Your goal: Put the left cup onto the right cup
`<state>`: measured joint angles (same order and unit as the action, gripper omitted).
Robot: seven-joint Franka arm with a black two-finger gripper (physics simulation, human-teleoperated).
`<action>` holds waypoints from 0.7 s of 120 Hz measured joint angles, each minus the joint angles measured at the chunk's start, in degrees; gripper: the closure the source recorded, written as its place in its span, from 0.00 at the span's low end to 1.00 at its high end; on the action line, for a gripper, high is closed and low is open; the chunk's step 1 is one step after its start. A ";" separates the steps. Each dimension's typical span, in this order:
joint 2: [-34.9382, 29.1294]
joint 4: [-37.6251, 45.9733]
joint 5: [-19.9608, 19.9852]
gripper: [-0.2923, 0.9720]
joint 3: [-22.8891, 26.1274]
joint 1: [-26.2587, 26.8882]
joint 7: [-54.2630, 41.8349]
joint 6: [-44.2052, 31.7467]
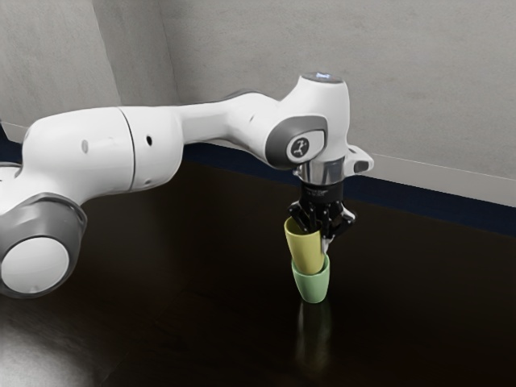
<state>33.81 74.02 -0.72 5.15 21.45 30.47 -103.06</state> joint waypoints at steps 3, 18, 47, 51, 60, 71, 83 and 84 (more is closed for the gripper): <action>0.05 0.00 0.01 0.85 -0.01 0.00 0.00 -0.02; 0.14 -0.22 -0.02 0.85 -0.04 -0.01 -0.02 -0.22; 0.17 -0.94 -0.25 0.85 -0.18 -0.01 -0.12 -0.32; 0.20 -0.95 -0.26 0.85 -0.20 0.02 -0.13 -0.35; 0.23 -0.96 -0.30 0.85 -0.21 0.07 -0.13 -0.40; 0.52 -0.97 -0.41 0.85 -0.28 0.08 -0.08 -0.47; 0.85 -0.96 -0.51 0.85 -0.36 0.08 -0.04 -0.60; 0.87 -0.96 -0.52 0.85 -0.37 0.08 -0.04 -0.61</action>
<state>34.67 73.05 -1.25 4.78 21.53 30.43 -103.68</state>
